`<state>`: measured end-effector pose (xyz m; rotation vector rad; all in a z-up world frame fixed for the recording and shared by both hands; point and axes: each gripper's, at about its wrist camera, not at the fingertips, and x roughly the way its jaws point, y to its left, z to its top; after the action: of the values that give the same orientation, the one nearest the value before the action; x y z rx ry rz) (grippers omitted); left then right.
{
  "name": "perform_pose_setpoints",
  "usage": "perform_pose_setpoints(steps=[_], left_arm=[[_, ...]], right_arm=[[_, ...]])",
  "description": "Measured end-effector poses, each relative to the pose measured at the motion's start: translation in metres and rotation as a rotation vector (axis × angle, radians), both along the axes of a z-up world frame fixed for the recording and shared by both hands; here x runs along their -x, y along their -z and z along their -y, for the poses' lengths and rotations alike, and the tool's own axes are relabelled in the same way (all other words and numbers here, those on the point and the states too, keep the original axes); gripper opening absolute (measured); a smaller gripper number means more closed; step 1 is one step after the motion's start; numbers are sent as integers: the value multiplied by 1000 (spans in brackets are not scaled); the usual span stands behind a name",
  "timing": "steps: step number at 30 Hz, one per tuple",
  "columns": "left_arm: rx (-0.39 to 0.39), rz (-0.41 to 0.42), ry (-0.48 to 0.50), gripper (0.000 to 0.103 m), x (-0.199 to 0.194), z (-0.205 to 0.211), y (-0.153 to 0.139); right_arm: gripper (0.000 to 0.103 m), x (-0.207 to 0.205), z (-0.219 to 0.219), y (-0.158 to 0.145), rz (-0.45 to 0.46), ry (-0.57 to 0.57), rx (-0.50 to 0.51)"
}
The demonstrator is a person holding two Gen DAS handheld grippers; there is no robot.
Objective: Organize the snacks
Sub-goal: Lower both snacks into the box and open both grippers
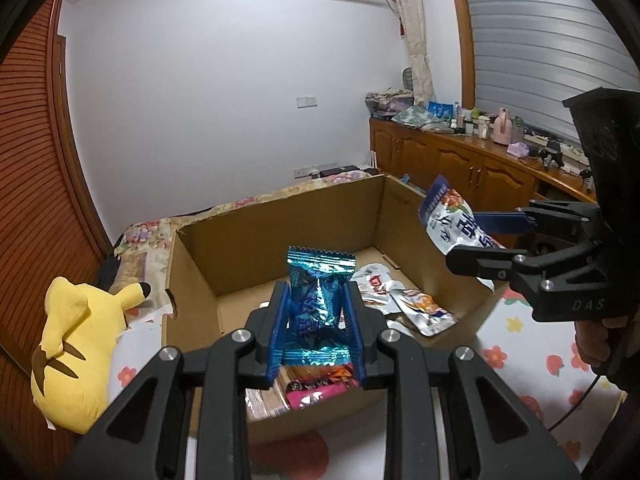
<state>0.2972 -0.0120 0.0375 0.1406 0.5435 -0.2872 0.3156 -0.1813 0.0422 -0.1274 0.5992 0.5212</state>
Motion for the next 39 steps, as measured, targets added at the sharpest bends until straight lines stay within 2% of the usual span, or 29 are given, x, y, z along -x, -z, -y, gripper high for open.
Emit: perform_pose_setpoints(steps=[7,16,20,27,34,39], left_arm=[[12,-41,-27,26,-17,-5,13],[2,-52,-28,27,-21,1,15],[-3,-56,-24,35,-22,4,16],[2,-55,-24,36,-18,5,15],[7,-49,-22,40,-3,4,10],[11,-28,-22,43,23,-1,1]], right_arm=[[61,-17,-3,13,-41,0,14],[61,-24,-10,17,-60,2,37],[61,-29,-11,20,-73,6,41],[64,-33,-8,19,-76,24,26],[64,-18,-7,13,-62,27,24],[64,12,-5,-3,-35,26,16]])
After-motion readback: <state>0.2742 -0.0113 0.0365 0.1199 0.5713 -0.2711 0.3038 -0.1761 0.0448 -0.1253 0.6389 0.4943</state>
